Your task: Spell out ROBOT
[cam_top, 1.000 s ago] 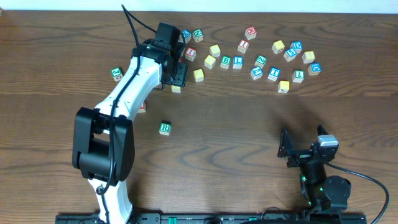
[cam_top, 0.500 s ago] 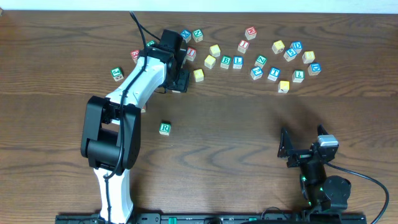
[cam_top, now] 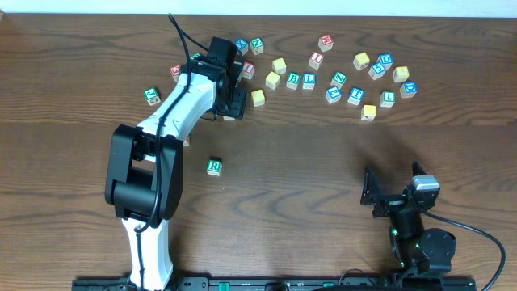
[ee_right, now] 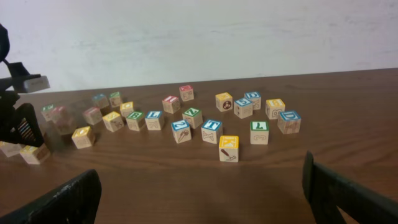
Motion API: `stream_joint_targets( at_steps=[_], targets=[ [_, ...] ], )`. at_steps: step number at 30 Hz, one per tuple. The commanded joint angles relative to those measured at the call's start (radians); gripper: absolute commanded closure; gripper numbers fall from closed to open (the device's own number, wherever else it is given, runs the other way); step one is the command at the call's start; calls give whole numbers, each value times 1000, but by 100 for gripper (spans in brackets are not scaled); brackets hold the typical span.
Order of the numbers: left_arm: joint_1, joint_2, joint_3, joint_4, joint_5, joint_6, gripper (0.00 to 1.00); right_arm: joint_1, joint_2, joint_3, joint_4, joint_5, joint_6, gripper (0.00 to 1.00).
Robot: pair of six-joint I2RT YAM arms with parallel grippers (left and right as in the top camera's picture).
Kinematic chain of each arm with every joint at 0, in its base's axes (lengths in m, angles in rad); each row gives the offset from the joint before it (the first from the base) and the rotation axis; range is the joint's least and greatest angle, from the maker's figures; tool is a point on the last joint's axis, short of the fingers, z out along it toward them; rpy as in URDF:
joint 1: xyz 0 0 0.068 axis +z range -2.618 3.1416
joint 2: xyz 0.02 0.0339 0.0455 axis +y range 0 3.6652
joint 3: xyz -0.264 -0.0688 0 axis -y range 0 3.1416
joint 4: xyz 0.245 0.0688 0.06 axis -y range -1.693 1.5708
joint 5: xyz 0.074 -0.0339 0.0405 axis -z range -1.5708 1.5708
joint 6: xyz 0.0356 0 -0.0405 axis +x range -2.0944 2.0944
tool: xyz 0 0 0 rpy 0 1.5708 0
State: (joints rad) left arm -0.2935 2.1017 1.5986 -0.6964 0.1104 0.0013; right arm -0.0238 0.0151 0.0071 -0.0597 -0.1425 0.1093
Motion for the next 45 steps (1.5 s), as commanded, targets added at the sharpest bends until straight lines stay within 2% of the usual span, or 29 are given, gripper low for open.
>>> stream_joint_targets(
  at_steps=[1,41,45],
  targets=[
    [0,10,24,-3,12,24,36,-6,-4,-2,-3,-6,-10,1],
    [0,47,24,-3,13,24,40,-6,-4,-2,-3,-6,-10,1],
    [0,47,24,-7,13,24,44,-6,-4,-2,-3,-6,-10,1]
  ],
)
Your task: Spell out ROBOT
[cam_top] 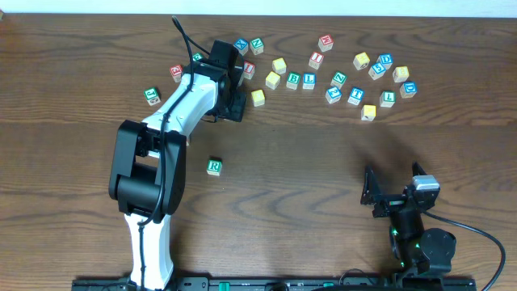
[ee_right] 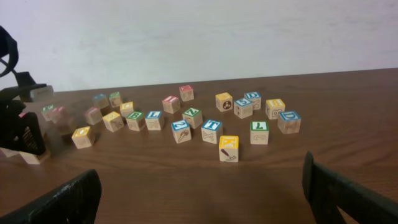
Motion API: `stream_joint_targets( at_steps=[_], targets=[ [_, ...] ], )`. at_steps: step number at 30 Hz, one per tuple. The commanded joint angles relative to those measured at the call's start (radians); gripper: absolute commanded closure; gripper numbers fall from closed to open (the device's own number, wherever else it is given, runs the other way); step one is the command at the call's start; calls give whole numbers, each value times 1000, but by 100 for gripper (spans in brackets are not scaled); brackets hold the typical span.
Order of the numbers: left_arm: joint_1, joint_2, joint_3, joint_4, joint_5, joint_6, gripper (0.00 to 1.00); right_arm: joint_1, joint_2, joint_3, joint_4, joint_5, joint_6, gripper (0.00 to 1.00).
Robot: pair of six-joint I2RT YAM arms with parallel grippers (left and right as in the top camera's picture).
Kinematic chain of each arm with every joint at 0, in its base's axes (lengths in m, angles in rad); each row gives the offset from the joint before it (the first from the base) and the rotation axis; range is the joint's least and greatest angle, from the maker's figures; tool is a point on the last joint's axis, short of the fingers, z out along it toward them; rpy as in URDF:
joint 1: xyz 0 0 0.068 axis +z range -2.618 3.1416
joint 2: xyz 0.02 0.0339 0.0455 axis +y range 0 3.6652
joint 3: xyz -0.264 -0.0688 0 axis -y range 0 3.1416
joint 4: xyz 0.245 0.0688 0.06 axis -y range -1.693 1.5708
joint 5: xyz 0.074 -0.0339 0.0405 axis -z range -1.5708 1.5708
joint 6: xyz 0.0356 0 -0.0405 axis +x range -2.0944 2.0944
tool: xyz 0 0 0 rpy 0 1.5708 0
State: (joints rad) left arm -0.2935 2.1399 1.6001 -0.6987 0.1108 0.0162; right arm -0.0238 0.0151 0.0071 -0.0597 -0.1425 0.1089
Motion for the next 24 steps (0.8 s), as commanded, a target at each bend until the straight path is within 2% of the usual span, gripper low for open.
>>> stream_joint_targets(
  at_steps=[1,5,21,24],
  targets=[
    [0,9,23,-4,12,9,44,-6,-4,-2,-3,-6,-10,1],
    [0,9,23,-5,12,9,51,-6,-4,-2,-3,-6,-10,1],
    [0,10,23,-15,12,9,50,-6,-4,-2,-3,-6,-10,1],
    [0,10,23,-15,12,9,53,-6,-4,-2,-3,-6,-10,1]
  ],
)
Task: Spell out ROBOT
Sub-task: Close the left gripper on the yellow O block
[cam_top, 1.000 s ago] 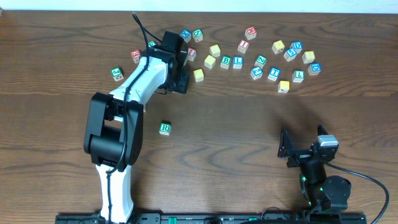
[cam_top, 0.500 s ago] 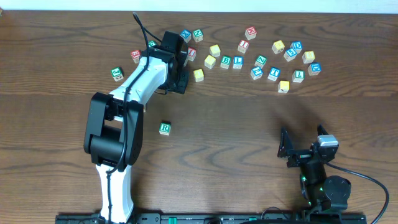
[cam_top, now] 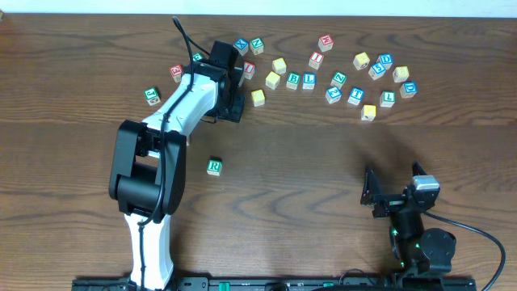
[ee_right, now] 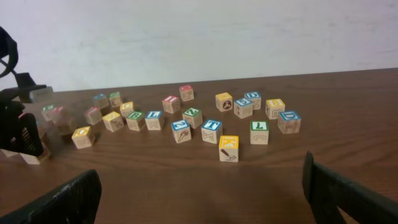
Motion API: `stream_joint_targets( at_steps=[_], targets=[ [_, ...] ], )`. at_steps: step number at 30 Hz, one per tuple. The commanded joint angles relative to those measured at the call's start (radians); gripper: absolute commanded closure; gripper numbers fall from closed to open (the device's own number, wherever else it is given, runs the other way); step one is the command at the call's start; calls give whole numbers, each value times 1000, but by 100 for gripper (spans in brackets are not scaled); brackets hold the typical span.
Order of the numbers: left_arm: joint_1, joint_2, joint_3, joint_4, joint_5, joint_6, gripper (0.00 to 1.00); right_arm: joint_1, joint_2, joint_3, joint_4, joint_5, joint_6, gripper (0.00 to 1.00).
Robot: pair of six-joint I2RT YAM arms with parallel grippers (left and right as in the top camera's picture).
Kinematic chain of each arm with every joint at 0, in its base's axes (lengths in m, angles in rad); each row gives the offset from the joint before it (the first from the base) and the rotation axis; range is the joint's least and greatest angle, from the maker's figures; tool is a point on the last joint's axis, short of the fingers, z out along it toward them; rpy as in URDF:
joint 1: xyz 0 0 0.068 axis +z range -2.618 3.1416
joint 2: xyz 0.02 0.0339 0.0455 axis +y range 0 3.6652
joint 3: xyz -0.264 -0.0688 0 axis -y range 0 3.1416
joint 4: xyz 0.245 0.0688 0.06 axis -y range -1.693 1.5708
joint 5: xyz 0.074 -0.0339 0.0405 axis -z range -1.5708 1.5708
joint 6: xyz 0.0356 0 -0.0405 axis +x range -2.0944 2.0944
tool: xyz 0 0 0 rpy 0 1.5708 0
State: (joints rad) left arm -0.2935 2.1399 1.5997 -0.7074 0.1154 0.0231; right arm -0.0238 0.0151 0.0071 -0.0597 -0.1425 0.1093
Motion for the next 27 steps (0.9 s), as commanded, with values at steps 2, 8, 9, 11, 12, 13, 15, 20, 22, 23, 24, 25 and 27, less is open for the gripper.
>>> stream_joint_targets(
  at_steps=[2,8,9,11,12,13,15,20,22,23,24,25,27],
  targets=[
    [0,11,23,-6,8,2,58,-6,-4,-2,-3,-6,-10,1],
    [0,13,23,-6,8,2,66,-6,-4,-2,-3,-6,-10,1],
    [0,13,23,-6,8,2,66,-6,-4,-2,-3,-6,-10,1],
    [0,13,23,-6,8,2,67,-6,-4,-2,-3,-6,-10,1],
    [0,13,23,-6,8,2,67,-6,-4,-2,-3,-6,-10,1],
    [0,13,23,-6,8,2,67,-6,-4,-2,-3,-6,-10,1],
    [0,13,23,-6,8,2,68,-6,-4,-2,-3,-6,-10,1],
    [0,13,23,-6,8,2,68,-6,-4,-2,-3,-6,-10,1],
    [0,13,23,-6,7,2,66,-6,-4,-2,-3,-6,-10,1],
    [0,13,23,-6,8,3,59,-6,-4,-2,-3,-6,-10,1],
    [0,13,23,-6,8,3,55,-6,-4,-2,-3,-6,-10,1],
    [0,13,23,-6,8,3,53,-6,-4,-2,-3,-6,-10,1],
    [0,13,23,-6,7,3,53,-6,-4,-2,-3,-6,-10,1]
  ],
)
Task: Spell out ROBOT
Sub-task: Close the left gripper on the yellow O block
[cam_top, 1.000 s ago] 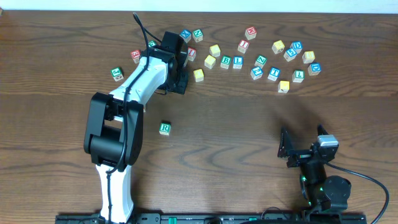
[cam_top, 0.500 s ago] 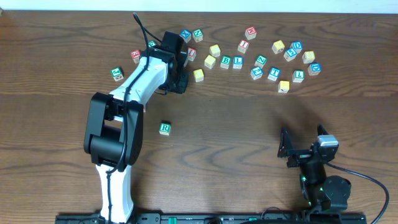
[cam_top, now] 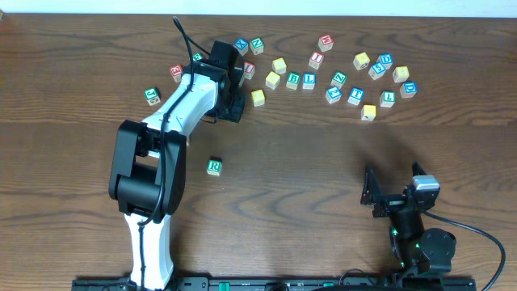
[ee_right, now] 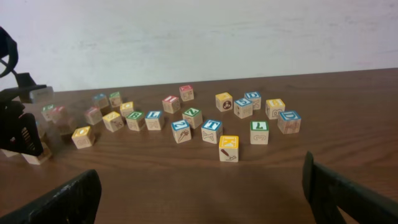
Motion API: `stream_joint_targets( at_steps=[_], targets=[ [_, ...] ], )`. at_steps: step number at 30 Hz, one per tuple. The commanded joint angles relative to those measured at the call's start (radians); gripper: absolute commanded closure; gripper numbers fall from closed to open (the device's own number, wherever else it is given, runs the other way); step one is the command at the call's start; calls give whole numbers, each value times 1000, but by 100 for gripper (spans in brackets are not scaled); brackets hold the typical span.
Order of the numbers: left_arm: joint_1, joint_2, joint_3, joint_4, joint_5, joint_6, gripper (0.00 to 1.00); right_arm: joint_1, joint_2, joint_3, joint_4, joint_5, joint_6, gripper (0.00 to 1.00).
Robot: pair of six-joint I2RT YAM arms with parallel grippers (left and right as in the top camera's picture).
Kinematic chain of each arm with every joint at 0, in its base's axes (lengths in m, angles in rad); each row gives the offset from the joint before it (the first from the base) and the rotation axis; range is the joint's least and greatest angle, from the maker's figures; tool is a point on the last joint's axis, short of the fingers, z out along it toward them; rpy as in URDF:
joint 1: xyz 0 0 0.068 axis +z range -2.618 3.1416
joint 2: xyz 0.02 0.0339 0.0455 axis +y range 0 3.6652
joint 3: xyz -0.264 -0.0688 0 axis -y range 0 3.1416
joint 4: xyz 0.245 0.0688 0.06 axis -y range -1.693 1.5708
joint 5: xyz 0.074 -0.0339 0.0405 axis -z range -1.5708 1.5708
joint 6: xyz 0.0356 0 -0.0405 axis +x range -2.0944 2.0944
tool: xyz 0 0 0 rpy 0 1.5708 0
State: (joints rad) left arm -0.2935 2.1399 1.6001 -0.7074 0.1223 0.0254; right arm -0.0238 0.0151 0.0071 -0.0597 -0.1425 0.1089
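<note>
A green R block stands alone in the open middle-left of the table. The other letter blocks lie scattered along the far side, among them a green B and a blue T. My left gripper is down at the left end of that scatter, beside a yellow block. In the right wrist view the left gripper stands over a pale block, and its jaws' state is hidden. My right gripper rests open and empty near the front right.
The blue T, a green L and a yellow picture block lie closest ahead of the right gripper. A white wall backs the table's far edge. Bare wood lies between the R block and the right arm.
At first my left gripper was low among the left-hand blocks with a pale block at its tip. By 1.7 s ago it had shifted slightly toward the far side, and it has stayed there. The R block and the right arm have not moved.
</note>
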Motion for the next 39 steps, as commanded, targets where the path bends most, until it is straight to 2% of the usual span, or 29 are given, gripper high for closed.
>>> stream_joint_targets(
  at_steps=[1,33,34,37,39],
  targets=[
    [0,13,23,-6,0,0,53,-6,-4,-2,-3,-6,-10,1],
    [0,37,23,14,0,4,54,-6,-4,-2,-3,-6,-10,1],
    [0,37,23,14,0,4,55,-6,-4,-2,-3,-6,-10,1],
    [0,37,23,14,0,4,72,-6,-4,-2,-3,-6,-10,1],
    [0,37,23,14,0,4,76,-6,-4,-2,-3,-6,-10,1]
  ],
)
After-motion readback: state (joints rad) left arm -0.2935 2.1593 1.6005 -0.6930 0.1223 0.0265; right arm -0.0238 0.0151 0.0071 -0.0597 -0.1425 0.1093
